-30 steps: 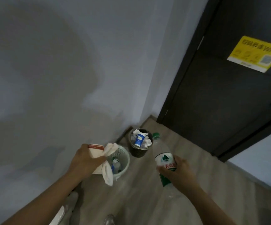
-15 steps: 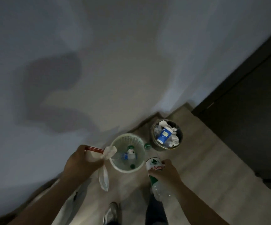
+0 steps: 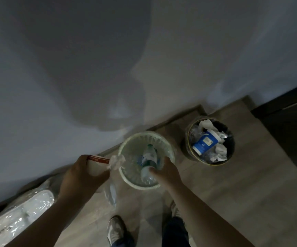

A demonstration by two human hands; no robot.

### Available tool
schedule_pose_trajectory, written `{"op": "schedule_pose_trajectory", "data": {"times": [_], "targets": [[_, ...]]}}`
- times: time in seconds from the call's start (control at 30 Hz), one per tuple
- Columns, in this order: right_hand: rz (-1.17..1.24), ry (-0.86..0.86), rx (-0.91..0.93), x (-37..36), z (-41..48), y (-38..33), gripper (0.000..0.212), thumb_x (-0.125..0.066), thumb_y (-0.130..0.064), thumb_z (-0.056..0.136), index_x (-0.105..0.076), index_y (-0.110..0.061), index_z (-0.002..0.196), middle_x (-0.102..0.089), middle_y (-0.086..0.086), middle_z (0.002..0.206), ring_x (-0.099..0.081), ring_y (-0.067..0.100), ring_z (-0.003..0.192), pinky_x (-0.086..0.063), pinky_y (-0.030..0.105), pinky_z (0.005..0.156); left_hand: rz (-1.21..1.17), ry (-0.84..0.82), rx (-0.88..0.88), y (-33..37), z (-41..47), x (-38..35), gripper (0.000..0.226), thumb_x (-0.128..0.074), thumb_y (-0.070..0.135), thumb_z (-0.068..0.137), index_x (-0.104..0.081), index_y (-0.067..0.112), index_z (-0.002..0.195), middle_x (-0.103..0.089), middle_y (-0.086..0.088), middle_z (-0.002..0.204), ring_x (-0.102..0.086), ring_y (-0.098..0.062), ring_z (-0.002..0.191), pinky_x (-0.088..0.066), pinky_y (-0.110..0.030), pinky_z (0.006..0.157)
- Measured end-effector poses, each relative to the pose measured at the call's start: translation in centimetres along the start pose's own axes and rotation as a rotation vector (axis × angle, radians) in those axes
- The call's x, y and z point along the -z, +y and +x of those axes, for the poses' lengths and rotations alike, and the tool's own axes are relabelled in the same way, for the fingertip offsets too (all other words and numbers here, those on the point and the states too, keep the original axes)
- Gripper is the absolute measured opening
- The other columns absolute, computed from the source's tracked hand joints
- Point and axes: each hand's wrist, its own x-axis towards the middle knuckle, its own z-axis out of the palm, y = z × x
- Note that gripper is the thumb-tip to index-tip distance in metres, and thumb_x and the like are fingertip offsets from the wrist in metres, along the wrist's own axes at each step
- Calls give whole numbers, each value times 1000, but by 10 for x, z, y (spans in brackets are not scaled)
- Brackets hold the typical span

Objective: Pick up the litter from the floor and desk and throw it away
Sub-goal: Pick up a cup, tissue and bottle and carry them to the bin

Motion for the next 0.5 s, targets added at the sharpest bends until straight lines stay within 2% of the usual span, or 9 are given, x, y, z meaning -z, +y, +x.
{"op": "schedule_pose_trajectory", "data": {"times": [0.1, 0.17, 0.27, 0.4, 0.5], "targets": [[-79, 12, 13, -4, 10, 20, 62, -65, -33, 85, -41, -11, 138, -58, 9, 128, -58, 23, 113, -51, 36, 93, 81, -37, -29, -4, 13, -26, 49, -81, 43, 65, -51, 26, 99, -58, 9, 80, -51, -11, 65, -42, -26, 58], [-137, 14, 21, 4, 8, 37, 51, -63, -34, 87, -47, -12, 131, -60, 7, 121, -59, 18, 105, -53, 33, 85, 112, -92, -31, 1, 18, -38, 54, -82, 42, 65, -54, 20, 106, -62, -1, 92, -57, -21, 77, -46, -32, 69], [-267, 12, 33, 32, 2, 63, 46, -62, -37, 87, -49, -17, 126, -58, 2, 121, -55, 15, 105, -42, 23, 79, 149, -155, -51, 20, 20, -53, 59, -81, 44, 65, -54, 19, 111, -64, -3, 98, -61, -25, 86, -47, -32, 69], [-455, 36, 29, 84, 1, 92, 49, -57, -40, 89, -45, -17, 130, -55, 4, 125, -51, 20, 118, -42, 28, 92, 194, -198, -136, 60, 23, -74, 55, -79, 44, 66, -54, 22, 110, -58, 5, 88, -54, -16, 76, -40, -28, 62], [-501, 69, 14, 119, 1, 111, 51, -57, -41, 90, -45, -17, 132, -54, 4, 128, -50, 19, 121, -41, 28, 96, 250, -248, -185, 95, 25, -97, 59, -79, 44, 67, -53, 19, 114, -57, 4, 91, -54, -16, 80, -42, -28, 65]]}}
